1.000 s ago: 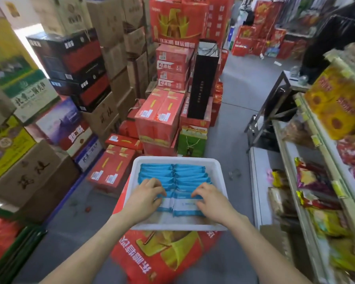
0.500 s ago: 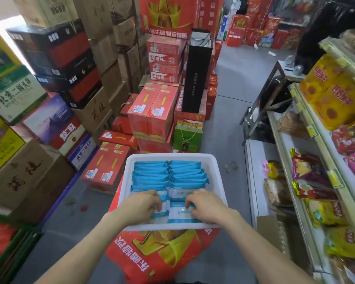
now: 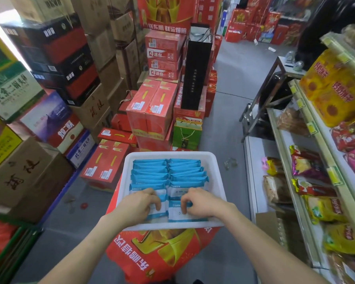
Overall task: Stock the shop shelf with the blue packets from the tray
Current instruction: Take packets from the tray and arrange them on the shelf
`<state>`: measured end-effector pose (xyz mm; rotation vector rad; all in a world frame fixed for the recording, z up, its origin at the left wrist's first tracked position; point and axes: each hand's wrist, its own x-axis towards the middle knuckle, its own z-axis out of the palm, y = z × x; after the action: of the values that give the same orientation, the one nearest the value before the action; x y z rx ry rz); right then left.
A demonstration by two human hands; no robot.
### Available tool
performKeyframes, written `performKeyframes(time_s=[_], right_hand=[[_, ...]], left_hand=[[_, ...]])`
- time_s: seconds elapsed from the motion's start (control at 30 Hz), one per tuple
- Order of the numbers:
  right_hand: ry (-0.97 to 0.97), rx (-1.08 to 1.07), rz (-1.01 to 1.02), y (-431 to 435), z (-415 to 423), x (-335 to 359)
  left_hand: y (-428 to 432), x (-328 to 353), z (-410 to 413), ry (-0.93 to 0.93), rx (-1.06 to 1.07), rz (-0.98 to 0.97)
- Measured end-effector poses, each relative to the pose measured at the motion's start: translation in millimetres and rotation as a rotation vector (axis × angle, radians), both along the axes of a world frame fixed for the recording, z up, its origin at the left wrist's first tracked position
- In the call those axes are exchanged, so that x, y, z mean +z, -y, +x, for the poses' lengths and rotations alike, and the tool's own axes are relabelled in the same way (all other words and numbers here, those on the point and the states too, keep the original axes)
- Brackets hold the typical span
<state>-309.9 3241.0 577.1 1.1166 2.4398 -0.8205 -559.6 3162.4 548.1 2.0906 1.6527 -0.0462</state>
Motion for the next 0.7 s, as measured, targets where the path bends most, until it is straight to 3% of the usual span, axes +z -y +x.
performKeyframes(time_s=[0.1, 0.3, 0.5, 0.7], right_hand=[[-0.007, -0.002, -0.082, 2.8, 2.4, 6.9], [-0.077, -0.047, 0.019, -6.0, 10.1, 37.5], [-0.178, -0.073, 0.328, -45.4, 46.6, 121.0], [-0.248, -0.242, 0.628, -47.5, 161.7, 259.1]], left_hand=[[0.1, 3.9, 2.5, -0.018, -0.008, 0.019], [-25.6, 37.6, 0.9, -0.01, -0.053, 0.026], [-89.6, 135.1, 22.1, -0.027, -0.182, 0.22], [-147.0, 263.8, 133.8, 0.085, -0.476, 0.528]])
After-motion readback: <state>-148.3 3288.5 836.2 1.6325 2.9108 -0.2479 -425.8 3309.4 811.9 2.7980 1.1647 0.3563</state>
